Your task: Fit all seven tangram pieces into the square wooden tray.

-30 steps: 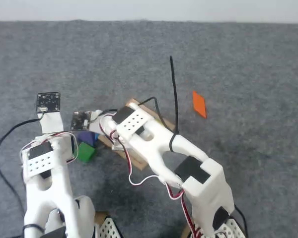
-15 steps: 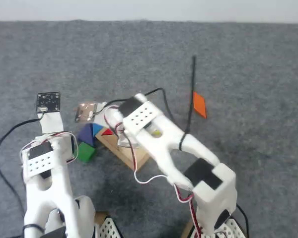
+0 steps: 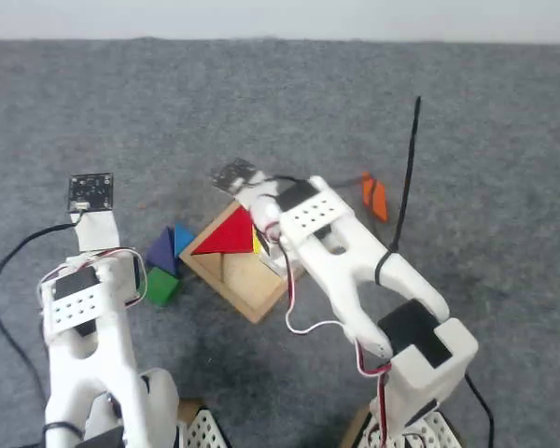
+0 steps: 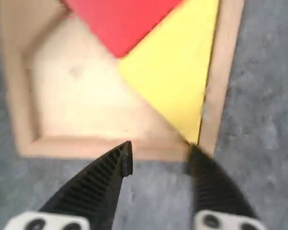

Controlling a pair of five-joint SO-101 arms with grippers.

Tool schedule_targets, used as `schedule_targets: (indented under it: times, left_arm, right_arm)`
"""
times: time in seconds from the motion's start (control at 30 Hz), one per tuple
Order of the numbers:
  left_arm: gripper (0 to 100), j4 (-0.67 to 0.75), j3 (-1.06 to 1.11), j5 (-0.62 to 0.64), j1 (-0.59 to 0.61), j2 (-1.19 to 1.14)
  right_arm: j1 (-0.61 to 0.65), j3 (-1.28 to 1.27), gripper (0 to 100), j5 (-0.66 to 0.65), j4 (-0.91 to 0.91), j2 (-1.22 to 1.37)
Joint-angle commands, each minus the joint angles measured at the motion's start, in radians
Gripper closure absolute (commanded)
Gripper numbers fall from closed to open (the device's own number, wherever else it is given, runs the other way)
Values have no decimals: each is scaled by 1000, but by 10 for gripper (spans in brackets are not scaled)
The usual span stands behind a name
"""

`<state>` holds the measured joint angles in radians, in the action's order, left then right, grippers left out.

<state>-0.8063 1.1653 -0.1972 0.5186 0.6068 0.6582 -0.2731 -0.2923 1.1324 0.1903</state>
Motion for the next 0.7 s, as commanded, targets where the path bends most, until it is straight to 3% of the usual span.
schedule_targets:
  times: [0.0, 0.2, 0.67]
  left_arm:
    - [987, 23, -36, 5, 8, 29]
    - [987, 21, -36, 5, 8, 29]
    - [987, 21, -33, 5, 8, 29]
  right_arm:
    - [-36, -40, 586, 17, -140, -54]
    - [-81, -23, 590, 18, -197, 39]
    - [-96, 218, 863, -32, -8, 243]
